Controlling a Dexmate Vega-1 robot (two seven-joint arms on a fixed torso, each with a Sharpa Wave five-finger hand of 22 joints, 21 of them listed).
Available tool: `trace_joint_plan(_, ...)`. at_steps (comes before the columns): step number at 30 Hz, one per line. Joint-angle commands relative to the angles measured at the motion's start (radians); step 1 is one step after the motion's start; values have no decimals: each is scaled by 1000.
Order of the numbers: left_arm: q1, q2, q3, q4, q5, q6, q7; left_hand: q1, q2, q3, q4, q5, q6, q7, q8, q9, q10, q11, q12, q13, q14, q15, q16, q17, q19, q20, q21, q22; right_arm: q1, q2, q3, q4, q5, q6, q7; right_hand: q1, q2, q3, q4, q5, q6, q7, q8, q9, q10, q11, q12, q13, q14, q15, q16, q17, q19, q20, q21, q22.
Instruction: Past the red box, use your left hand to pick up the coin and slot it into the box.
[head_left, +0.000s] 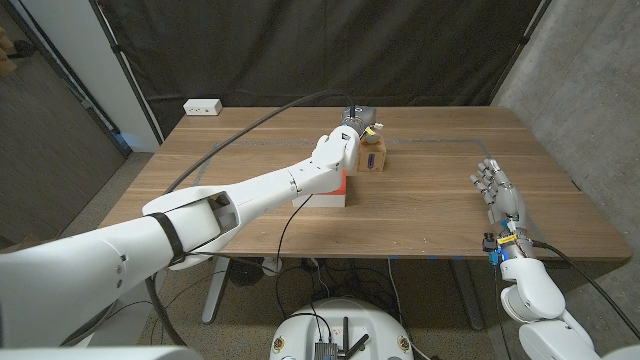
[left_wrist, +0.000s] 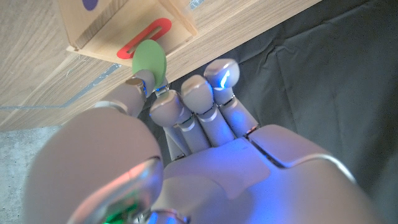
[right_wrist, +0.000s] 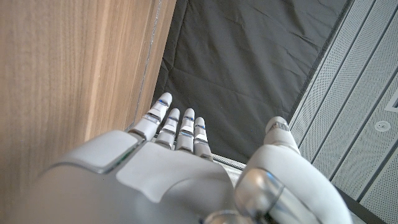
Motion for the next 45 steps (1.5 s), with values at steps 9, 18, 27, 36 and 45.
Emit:
trace_joint_plan(9,8,9,-4,-21,8,6,-6,1,3,1,1,0,33,24,7,3,0,-4,-3,7,0,-2,0,4,-4,-58,2,3,-7,4,1,-3,-6,6,-1,4,9,-4,-1,2,10,-1,-1,6,7,-1,-1,6,13,4,3,-1,4,4,4,3)
trace_joint_plan(18,11,12,-4,-11,5,-4,-6,3,3,1,1,0,32,24,7,3,-1,-4,-6,6,4,-1,3,8,-6,-57,1,3,-6,6,-3,-6,-4,-3,-6,5,9,-4,-1,2,10,-2,-1,6,8,-2,-1,6,14,2,3,-1,4,4,4,3)
trace_joint_plan(27,12,9,-8,-1,-1,-14,0,4,2,0,1,0,31,23,7,5,0,-4,-8,4,-4,-2,-5,0,-6,-57,1,3,-1,7,-9,1,-4,-2,-3,5,9,-5,-1,2,12,-1,0,6,8,0,-1,6,13,3,3,-1,4,5,4,3)
trace_joint_plan(36,8,-4,-4,27,-7,-27,4,5,4,1,2,0,30,23,6,5,-3,-4,-9,5,0,-2,-1,6,-10,-57,0,2,4,6,-13,8,3,-4,-2,5,9,-5,-1,2,12,-1,0,6,7,-1,-1,6,14,3,3,-1,4,5,4,3)
trace_joint_plan(45,5,-18,0,53,-18,-38,12,6,4,1,1,0,26,20,5,5,-4,-4,-13,3,-1,-2,-2,6,-11,-58,-1,0,8,3,-14,17,10,-2,2,5,10,-6,-1,2,14,-2,0,6,8,-1,-1,6,14,6,3,0,4,6,4,3)
